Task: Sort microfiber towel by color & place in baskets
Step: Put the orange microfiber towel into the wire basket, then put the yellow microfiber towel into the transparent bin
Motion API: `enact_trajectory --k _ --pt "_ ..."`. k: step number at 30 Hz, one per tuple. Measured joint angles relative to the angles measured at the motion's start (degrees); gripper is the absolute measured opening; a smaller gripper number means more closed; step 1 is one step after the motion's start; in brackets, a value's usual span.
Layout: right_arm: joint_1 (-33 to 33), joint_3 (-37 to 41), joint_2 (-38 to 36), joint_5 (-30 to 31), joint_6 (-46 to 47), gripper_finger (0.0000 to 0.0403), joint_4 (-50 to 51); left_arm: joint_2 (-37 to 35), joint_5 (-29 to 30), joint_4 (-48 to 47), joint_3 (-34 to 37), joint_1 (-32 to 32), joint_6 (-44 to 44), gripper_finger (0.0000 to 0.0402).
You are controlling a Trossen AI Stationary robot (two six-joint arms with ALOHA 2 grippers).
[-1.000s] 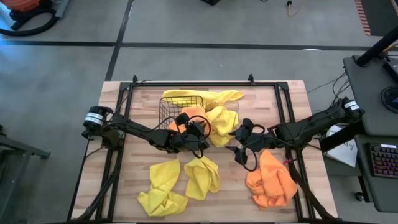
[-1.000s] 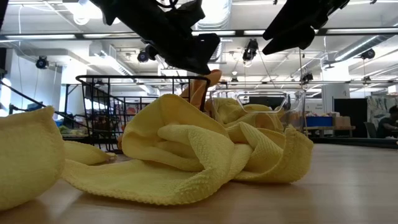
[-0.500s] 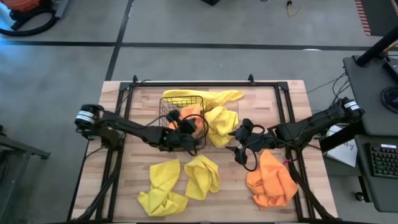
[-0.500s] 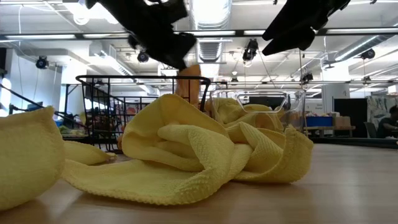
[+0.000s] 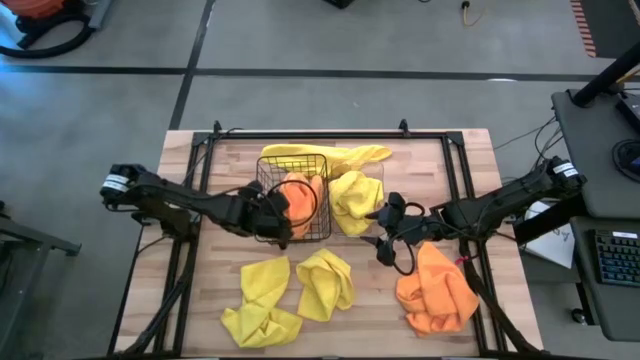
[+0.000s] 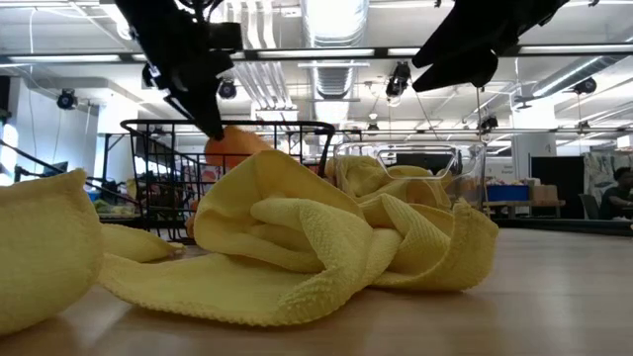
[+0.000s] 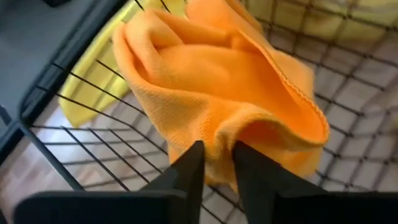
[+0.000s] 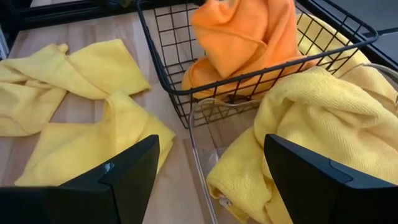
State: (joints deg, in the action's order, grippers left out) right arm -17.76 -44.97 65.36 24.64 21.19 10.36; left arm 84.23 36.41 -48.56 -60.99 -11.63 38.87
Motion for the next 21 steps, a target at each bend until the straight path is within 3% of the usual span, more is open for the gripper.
enact_trajectory --k 7,15,21 --pt "0.0 0.2 0.0 -0.6 2.1 0.0286 0.3 -0.6 -1.1 -3.3 0.0 -2.2 -0.2 0.0162" --pt "0.0 0.1 0.0 -1.2 12.7 0.0286 3.5 -3.4 -1.5 -12.0 0.0 -5.1 7.6 0.0213" --pt "0.0 -0.3 0.0 -9.7 22.3 0.0286 6.7 -5.5 -1.5 -11.6 0.0 -8.8 9.9 0.0243"
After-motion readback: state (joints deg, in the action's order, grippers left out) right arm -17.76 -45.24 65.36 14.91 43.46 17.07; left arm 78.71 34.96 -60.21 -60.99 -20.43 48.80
